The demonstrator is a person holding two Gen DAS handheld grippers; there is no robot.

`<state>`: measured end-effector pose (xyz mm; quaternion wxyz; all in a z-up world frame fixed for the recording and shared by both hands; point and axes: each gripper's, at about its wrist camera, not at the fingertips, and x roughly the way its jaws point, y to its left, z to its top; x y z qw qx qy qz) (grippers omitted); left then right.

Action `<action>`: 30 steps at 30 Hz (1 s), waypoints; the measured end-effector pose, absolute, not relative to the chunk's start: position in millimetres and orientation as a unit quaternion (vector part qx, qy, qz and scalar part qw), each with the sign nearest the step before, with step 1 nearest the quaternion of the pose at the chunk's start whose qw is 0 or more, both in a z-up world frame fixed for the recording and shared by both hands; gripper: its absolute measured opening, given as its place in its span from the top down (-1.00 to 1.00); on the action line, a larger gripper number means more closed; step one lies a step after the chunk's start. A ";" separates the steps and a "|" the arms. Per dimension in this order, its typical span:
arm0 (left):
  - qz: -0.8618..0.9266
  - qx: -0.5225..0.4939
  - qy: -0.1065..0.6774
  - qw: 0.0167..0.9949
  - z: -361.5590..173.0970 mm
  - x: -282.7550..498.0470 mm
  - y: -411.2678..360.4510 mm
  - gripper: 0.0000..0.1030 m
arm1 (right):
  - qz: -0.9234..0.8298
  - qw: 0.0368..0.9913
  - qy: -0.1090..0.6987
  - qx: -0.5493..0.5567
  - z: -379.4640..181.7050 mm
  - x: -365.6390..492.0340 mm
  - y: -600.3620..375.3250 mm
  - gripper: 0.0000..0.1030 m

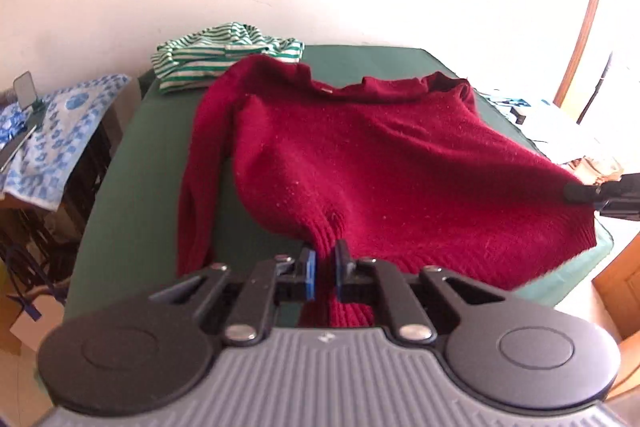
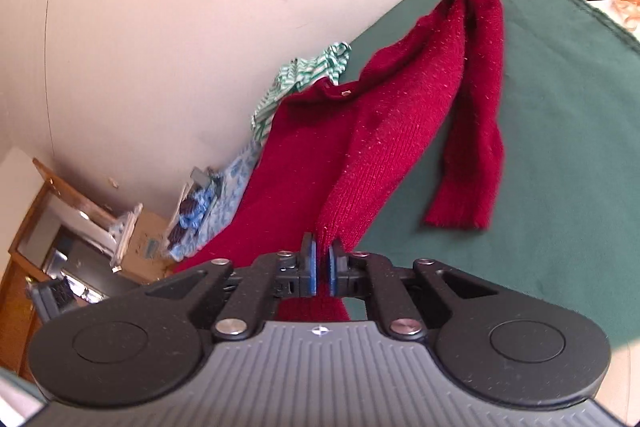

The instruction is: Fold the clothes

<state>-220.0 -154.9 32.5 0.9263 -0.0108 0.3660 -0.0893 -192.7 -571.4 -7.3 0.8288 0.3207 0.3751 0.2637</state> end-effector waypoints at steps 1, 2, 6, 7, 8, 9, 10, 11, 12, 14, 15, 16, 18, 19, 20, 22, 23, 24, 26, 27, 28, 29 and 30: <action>-0.084 -0.007 0.376 0.923 29.3 -225.7 -153.9 0.87 | 0.257 0.828 0.389 0.311 -11.7 -196.7 -570.2 0.88; -0.084 -0.010 0.393 0.916 19.8 -228.8 -151.8 0.87 | 0.250 0.827 0.403 0.303 -16.8 -200.5 -569.2 0.88; -0.065 -0.010 0.466 0.883 -32.5 -227.9 -147.3 0.86 | 0.231 0.809 0.460 0.283 -59.8 -201.7 -556.1 0.87; -0.058 -0.010 0.480 0.876 -42.6 -226.0 -144.9 0.86 | 0.228 0.808 0.469 0.275 -67.9 -201.8 -550.4 0.86; -0.055 -0.006 0.489 0.870 -48.9 -223.6 -144.6 0.86 | 0.223 0.807 0.480 0.262 -72.9 -201.6 -545.9 0.84; -0.058 0.003 0.491 0.869 -50.5 -223.3 -144.3 0.82 | 0.225 0.807 0.485 0.251 -72.5 -201.0 -544.7 0.82; -0.059 0.018 0.488 0.871 -47.6 -224.9 -143.0 0.73 | 0.226 0.808 0.487 0.242 -67.2 -201.6 -548.4 0.65; -0.062 0.034 0.484 0.872 -42.6 -227.5 -139.9 0.63 | 0.221 0.811 0.489 0.232 -58.8 -199.5 -552.7 0.41; -0.068 0.051 0.480 0.873 -35.8 -230.3 -135.1 0.53 | 0.212 0.821 0.481 0.223 -48.1 -197.3 -559.1 0.28; -0.074 0.082 0.474 0.874 -21.3 -231.2 -119.6 0.47 | 0.177 0.855 0.439 0.212 -26.6 -192.0 -574.5 0.17; -0.072 0.087 0.469 0.876 -13.0 -228.1 -109.5 0.48 | 0.161 0.868 0.421 0.209 -19.0 -185.9 -580.8 0.17; -0.068 0.087 0.454 0.884 -4.7 -223.3 -100.6 0.33 | 0.143 0.879 0.407 0.203 -15.2 -178.5 -584.4 0.17; -0.060 0.086 0.423 0.900 11.7 -213.6 -82.9 -0.07 | 0.095 0.898 0.392 0.175 -17.4 -160.6 -583.4 0.20; -0.049 0.091 0.409 0.907 12.8 -203.4 -79.1 -0.33 | 0.079 0.904 0.389 0.161 -22.6 -150.0 -579.2 0.20; -0.038 0.097 0.395 0.913 13.7 -193.0 -75.5 -0.39 | 0.065 0.905 0.391 0.154 -28.5 -137.6 -573.6 0.23; -0.040 0.109 0.404 0.907 2.9 -168.3 -74.9 -0.38 | 0.037 0.907 0.394 0.142 -40.2 -113.4 -562.4 0.32; -0.045 0.111 0.413 0.903 -4.1 -159.2 -74.2 -0.37 | 0.026 0.908 0.393 0.139 -44.5 -104.8 -557.0 0.32; -0.048 0.113 0.422 0.898 -10.5 -152.0 -73.4 -0.38 | 0.017 0.909 0.392 0.138 -48.6 -96.7 -552.1 0.31; -0.051 0.106 0.437 0.892 -22.3 -140.2 -73.3 -0.37 | 0.013 0.908 0.393 0.148 -54.8 -86.2 -547.3 0.31; -0.057 0.103 0.444 0.888 -27.2 -135.7 -73.5 -0.41 | 0.007 0.906 0.396 0.146 -58.7 -79.3 -543.8 0.31; -0.064 0.101 0.451 0.884 -32.0 -131.2 -73.8 -0.42 | 0.005 0.907 0.399 0.138 -61.5 -74.8 -538.9 0.31; -0.062 0.109 0.454 0.882 -36.6 -129.8 -74.5 -0.41 | 0.003 0.907 0.401 0.131 -64.3 -70.3 -533.9 0.38; -0.063 0.115 0.456 0.880 -40.9 -127.2 -75.5 -0.35 | 0.001 0.907 0.403 0.123 -67.1 -65.8 -528.9 0.52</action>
